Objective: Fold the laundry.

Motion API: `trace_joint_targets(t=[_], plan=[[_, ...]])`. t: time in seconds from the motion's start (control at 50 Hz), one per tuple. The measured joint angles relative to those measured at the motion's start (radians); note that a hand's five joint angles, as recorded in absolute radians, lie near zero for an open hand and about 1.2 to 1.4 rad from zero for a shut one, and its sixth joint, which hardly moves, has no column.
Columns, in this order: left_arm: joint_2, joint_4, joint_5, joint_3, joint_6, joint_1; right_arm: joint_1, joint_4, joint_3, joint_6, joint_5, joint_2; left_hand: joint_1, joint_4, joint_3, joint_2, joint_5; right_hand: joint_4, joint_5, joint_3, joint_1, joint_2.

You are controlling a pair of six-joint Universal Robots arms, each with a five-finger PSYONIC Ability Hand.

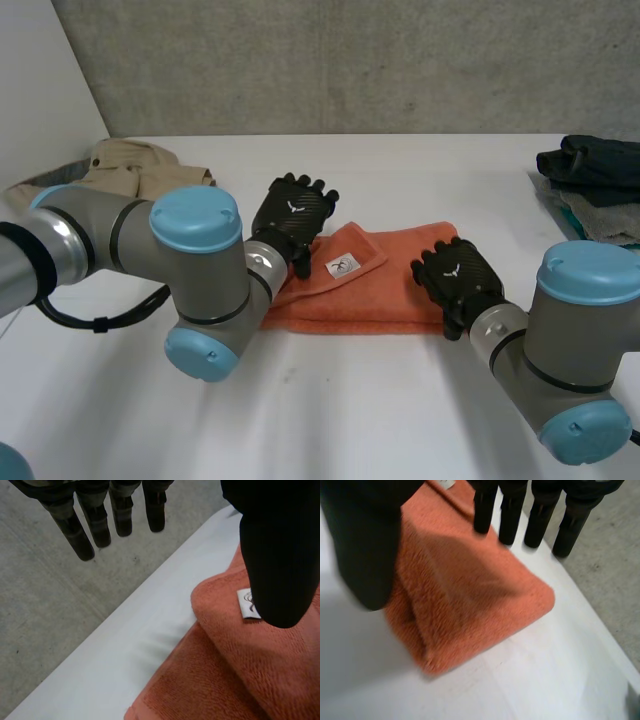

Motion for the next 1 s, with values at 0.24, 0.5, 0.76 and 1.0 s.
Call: trace_joint_targets(t=[0.24,0.5,0.76,1.0], plan=[[0.052,-0.13,0.031,0.07,0.011,-0.069,0.028,-0.049,-0.008,0.046,0.035,0.004,-0.022,-0.024,-0.017,-0.02,-0.005,-0.095,-0.071,-0.1,-0.088,-0.096],[-0.108,-0.331,0.033,0.309,0.035,-0.115,0.004,-0.014,-0.005,0.043,0.056,0.02,-0.022,-0.024,-0.017,-0.02,-0.005,0.172,0.199,0.167,0.181,0.178],[-0.249,-0.404,-0.065,0.494,0.149,-0.124,0.009,-0.022,0.0,0.038,0.055,0.043,-0.022,-0.024,-0.017,-0.02,-0.005,0.584,0.606,0.581,0.575,0.582],[-0.328,-0.439,-0.075,0.598,0.191,-0.106,0.031,-0.03,0.008,0.036,0.052,0.048,-0.022,-0.024,-0.017,-0.02,-0.005,0.586,0.61,0.583,0.575,0.582]])
